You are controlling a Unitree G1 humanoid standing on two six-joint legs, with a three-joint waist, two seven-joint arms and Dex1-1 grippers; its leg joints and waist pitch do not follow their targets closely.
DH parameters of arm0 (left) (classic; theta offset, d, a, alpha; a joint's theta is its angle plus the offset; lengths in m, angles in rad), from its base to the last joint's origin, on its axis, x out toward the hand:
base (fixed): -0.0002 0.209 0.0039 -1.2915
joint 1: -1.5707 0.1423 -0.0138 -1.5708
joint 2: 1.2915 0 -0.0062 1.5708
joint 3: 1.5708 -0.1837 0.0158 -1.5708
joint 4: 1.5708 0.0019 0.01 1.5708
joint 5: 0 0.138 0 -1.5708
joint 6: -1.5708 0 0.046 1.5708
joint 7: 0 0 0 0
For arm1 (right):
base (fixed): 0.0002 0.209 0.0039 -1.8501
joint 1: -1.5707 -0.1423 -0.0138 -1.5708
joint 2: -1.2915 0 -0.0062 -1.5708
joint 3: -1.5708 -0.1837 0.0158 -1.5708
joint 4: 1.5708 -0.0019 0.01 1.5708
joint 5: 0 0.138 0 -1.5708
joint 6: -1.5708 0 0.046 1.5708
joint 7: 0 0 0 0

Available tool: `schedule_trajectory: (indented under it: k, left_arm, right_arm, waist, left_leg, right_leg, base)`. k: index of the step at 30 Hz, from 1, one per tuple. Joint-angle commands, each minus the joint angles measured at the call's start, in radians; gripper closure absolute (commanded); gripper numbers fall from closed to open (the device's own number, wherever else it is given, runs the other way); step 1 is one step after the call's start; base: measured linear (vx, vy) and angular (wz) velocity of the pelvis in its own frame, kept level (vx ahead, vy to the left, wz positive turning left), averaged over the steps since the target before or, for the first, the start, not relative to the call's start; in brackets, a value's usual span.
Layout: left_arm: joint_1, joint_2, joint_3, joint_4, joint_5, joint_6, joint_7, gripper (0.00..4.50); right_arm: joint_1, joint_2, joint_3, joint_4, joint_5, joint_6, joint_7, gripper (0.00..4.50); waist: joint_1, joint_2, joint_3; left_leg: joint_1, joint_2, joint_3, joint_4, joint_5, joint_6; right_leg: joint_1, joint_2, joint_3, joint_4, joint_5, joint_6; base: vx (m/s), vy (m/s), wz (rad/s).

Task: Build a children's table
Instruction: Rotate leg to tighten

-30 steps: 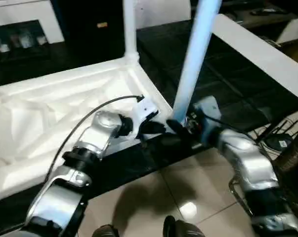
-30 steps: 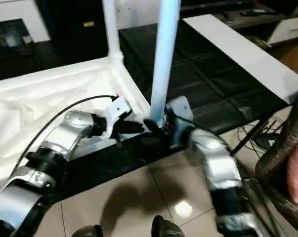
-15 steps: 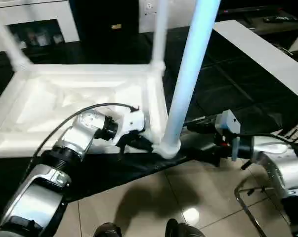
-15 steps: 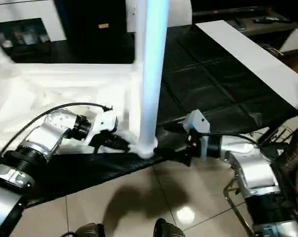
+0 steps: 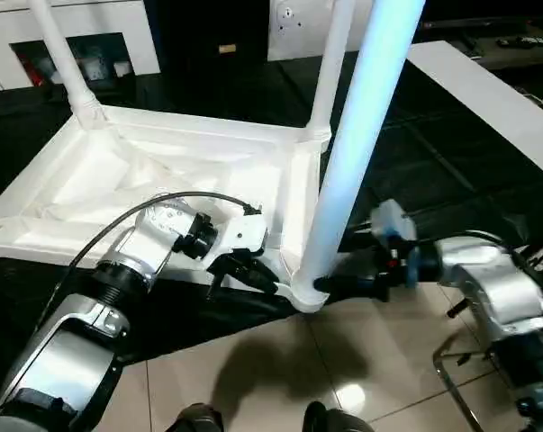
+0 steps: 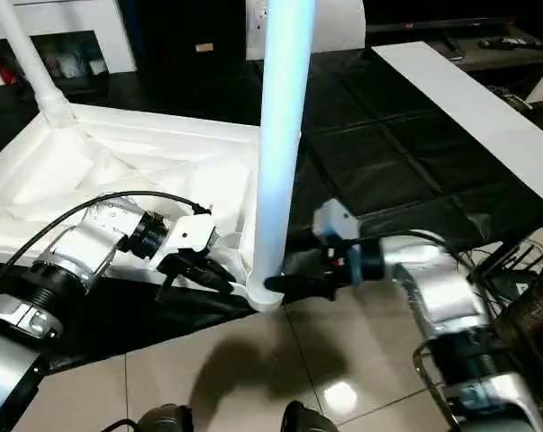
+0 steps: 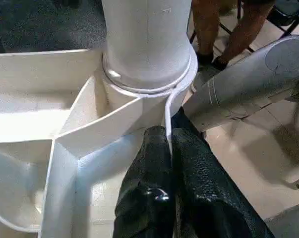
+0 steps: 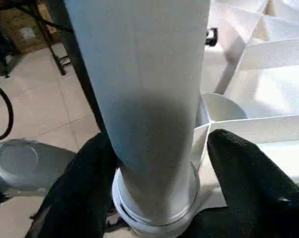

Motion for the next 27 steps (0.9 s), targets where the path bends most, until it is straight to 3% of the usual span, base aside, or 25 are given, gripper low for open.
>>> schedule_trajectory:
  k: [1,4,5,10,17,21,24,25,26,27]
  left_arm:
    - [-0.009,-0.015,-0.060,0.003,0.031,-0.023,-0.053,4.50]
    - [-0.009,-0.014,-0.062,0.004,0.029,-0.025,-0.055,4.50]
    - [-0.009,-0.014,-0.062,0.004,0.029,-0.025,-0.055,4.50]
    - [-0.009,-0.013,-0.059,0.011,0.031,-0.030,-0.058,4.50]
    - [-0.006,-0.020,-0.048,0.019,0.026,-0.017,-0.041,4.50]
    - [-0.012,-0.067,0.003,0.031,-0.003,0.093,0.058,4.50]
    - [-0.017,-0.092,0.022,0.036,-0.010,0.131,0.111,4.50]
    - [-0.017,-0.092,0.022,0.036,-0.010,0.131,0.111,4.50]
    - [-0.026,-0.144,0.051,0.038,-0.019,0.196,0.210,4.50]
    - [-0.029,-0.158,0.057,0.040,-0.017,0.209,0.240,4.50]
  right_arm:
    - [-0.014,-0.002,0.010,0.012,-0.010,-0.015,0.017,1.73]
    - [-0.023,0.000,0.019,0.022,-0.010,-0.017,0.030,1.86]
    - [-0.023,0.000,0.019,0.022,-0.010,-0.017,0.030,2.11]
    - [-0.035,-0.005,0.036,0.042,-0.006,-0.015,0.065,2.51]
    - [-0.028,-0.001,0.043,0.031,0.004,-0.002,0.074,2.59]
    - [0.023,0.044,0.013,-0.037,0.038,0.063,-0.016,2.59]
    - [0.038,0.082,0.002,-0.049,0.023,0.088,-0.113,2.61]
    - [0.038,0.082,0.002,-0.049,0.023,0.088,-0.113,2.61]
    - [0.041,0.170,-0.013,-0.047,-0.024,0.133,-0.307,2.61]
    - [0.039,0.195,-0.018,-0.044,-0.034,0.147,-0.356,2.61]
  waist:
    - [-0.006,-0.007,-0.081]
    - [-0.007,-0.007,-0.081]
    - [-0.007,-0.007,-0.081]
    - [-0.007,-0.011,-0.082]
    - [-0.007,-0.008,-0.082]
    - [-0.006,-0.003,-0.080]
    - [-0.007,-0.005,-0.077]
    - [-0.014,-0.006,-0.071]
    - [-0.019,0.003,-0.067]
    - [-0.024,0.002,-0.063]
  left_leg:
    - [0.008,0.020,0.008,-0.059,-0.188,0.088]
    - [0.007,0.020,0.007,-0.060,-0.189,0.086]
    - [0.006,0.020,0.007,-0.060,-0.189,0.085]
    - [0.005,0.020,0.007,-0.059,-0.176,0.088]
    - [0.006,0.019,0.007,-0.059,-0.182,0.086]
    - [0.007,0.019,0.008,-0.060,-0.187,0.085]
    - [0.007,0.017,0.004,-0.063,-0.219,0.070]
    - [0.008,0.013,0.003,-0.064,-0.246,0.060]
    - [0.011,0.010,0.001,-0.064,-0.271,0.042]
    - [0.013,0.008,0.000,-0.063,-0.291,0.034]
  right_leg:
    - [0.073,-0.049,0.050,-0.056,-0.376,-0.183]
    - [0.074,-0.049,0.049,-0.057,-0.391,-0.173]
    - [0.074,-0.049,0.049,-0.057,-0.392,-0.173]
    - [0.075,-0.049,0.049,-0.054,-0.385,-0.172]
    - [0.074,-0.048,0.049,-0.057,-0.388,-0.171]
    - [0.074,-0.047,0.049,-0.057,-0.383,-0.176]
    - [0.075,-0.048,0.045,-0.066,-0.448,-0.155]
    - [0.070,-0.047,0.042,-0.076,-0.508,-0.131]
    - [0.067,-0.048,0.039,-0.086,-0.573,-0.105]
    - [0.062,-0.045,0.035,-0.093,-0.614,-0.089]
  base:
    - [0.000,0.000,0.00]
    - [0.000,0.000,0.00]
    - [0.000,0.000,0.00]
    - [0.000,0.000,0.00]
    - [0.000,0.000,0.00]
    - [0.000,0.000,0.00]
    - [0.000,0.000,0.00]
    - [0.000,0.000,0.00]
    - [0.000,0.000,0.00]
    - [0.000,0.000,0.00]
